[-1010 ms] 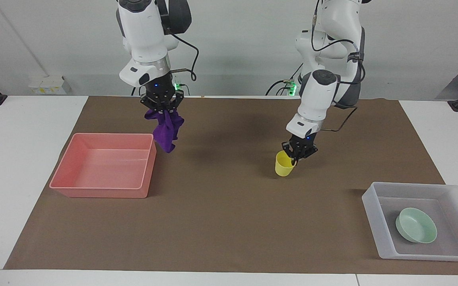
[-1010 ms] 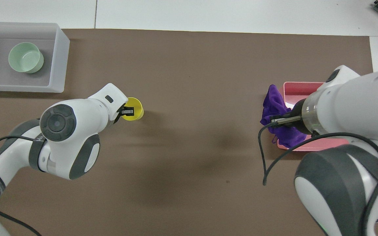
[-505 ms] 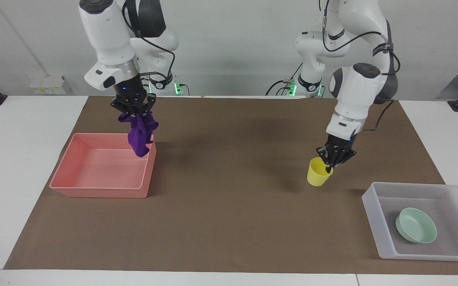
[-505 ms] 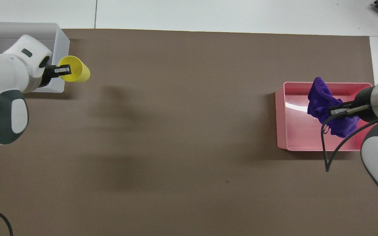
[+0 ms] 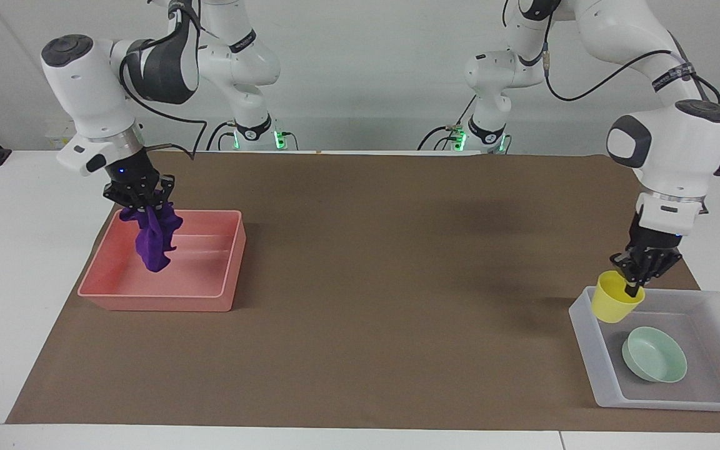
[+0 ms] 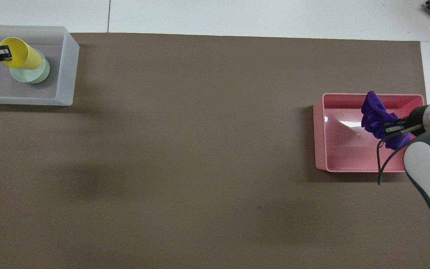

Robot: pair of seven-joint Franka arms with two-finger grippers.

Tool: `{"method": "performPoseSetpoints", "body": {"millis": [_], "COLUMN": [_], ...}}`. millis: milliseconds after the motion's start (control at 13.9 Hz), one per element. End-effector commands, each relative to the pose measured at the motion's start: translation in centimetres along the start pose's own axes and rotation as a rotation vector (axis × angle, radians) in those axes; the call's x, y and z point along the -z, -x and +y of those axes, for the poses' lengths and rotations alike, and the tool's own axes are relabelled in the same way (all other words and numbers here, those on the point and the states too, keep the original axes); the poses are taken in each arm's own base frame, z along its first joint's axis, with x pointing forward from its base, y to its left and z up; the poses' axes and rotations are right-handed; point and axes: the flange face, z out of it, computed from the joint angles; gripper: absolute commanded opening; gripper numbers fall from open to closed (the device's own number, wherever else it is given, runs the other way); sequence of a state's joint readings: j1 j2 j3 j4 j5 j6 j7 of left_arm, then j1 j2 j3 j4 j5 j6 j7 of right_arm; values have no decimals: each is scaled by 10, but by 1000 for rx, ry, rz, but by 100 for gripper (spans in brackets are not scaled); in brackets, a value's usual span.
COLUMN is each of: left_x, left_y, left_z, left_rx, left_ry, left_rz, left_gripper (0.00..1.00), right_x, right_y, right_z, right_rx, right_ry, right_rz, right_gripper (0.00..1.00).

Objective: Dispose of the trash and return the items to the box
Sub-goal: 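Drop the cloth in the pink bin while the left gripper carries the cup, then lower the yellow cup into the green bowl with the left gripper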

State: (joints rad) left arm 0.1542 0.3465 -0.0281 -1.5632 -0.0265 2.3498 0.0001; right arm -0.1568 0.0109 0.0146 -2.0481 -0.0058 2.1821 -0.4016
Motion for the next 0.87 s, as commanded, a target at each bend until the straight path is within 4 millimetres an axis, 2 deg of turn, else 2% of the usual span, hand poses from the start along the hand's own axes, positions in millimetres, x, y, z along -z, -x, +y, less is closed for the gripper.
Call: {"method": "performPoseSetpoints", "body": {"millis": [0, 72, 216, 289, 361, 433, 649, 722, 794], "left_x": [-20, -31, -63, -75, -86, -93, -109, -114, -119], "left_y": [-32, -36, -36, -36, -32, -28, -15, -10, -5], "left_z": [-22, -35, -44, -60, -65, -70, -75, -76, -77], "left_rx": [-18, -3, -1, 13, 12, 14, 39, 47, 51], "left_ry": [26, 22, 24, 20, 22, 20, 33, 39, 39], "left_rz": [-34, -47, -66, -72, -85, -100, -130, -139, -145], "left_gripper": [0, 0, 0, 0, 0, 0, 0, 0, 0], "right_x": [-41, -53, -78, -86, -93, -103, -115, -117, -117], "right_y": [8, 10, 11, 9, 9, 10, 10, 10, 8], "right_z": [-5, -7, -7, -7, -7, -8, -8, -10, -14], "right_rx": [19, 19, 15, 12, 3, -6, -26, -49, -84], "right_ry": [8, 8, -3, -2, -2, -7, -5, -7, -7], "right_rz": [5, 6, -15, -11, -11, -20, -13, -17, -17], "right_gripper": [0, 0, 0, 0, 0, 0, 0, 15, 54]}}
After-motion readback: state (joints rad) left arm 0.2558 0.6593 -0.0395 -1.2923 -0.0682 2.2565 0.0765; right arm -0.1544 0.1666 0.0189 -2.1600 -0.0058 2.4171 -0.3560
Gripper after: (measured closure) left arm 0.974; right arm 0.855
